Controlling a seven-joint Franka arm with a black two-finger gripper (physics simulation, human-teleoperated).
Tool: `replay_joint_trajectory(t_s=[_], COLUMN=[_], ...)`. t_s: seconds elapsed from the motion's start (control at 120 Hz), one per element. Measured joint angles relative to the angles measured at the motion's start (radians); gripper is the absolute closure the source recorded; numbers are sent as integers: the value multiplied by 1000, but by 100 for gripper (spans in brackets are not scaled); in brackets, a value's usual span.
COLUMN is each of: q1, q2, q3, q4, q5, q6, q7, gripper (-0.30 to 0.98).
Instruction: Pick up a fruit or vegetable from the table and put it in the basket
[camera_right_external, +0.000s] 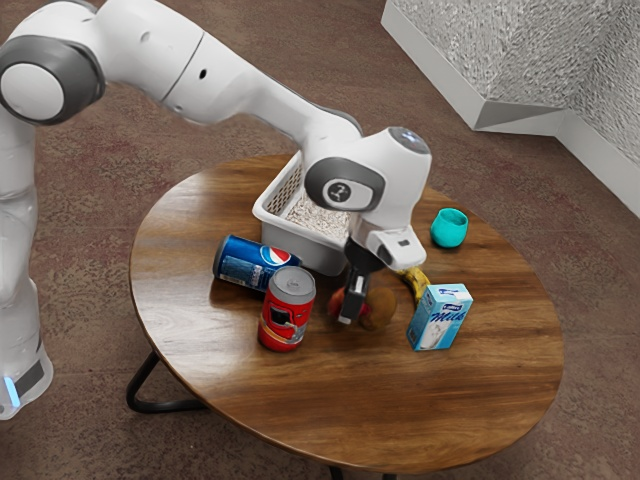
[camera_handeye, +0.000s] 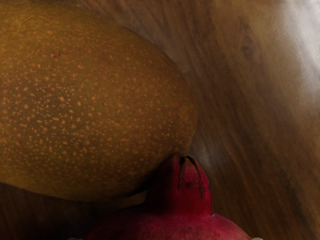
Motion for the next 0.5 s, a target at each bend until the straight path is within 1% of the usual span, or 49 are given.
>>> replay_joint_trajectory(t_s=[0.158,0.267,0.35,0.392,0.467,0.5], q1=[-1,0,-1,-3,-7,-24], q2=[-20,-43,-59,-68,-80,-89], q3=[-2,-4,-5,-3,1,18], q4=[27,69,141,172,193,196], q5=[1,3,4,6,9,9], q6=[-21,-51,-94,-118,-152,-165], q7=[-7,-11,-14,-14,-14,-13], gripper=[35,34,35,33,34,34])
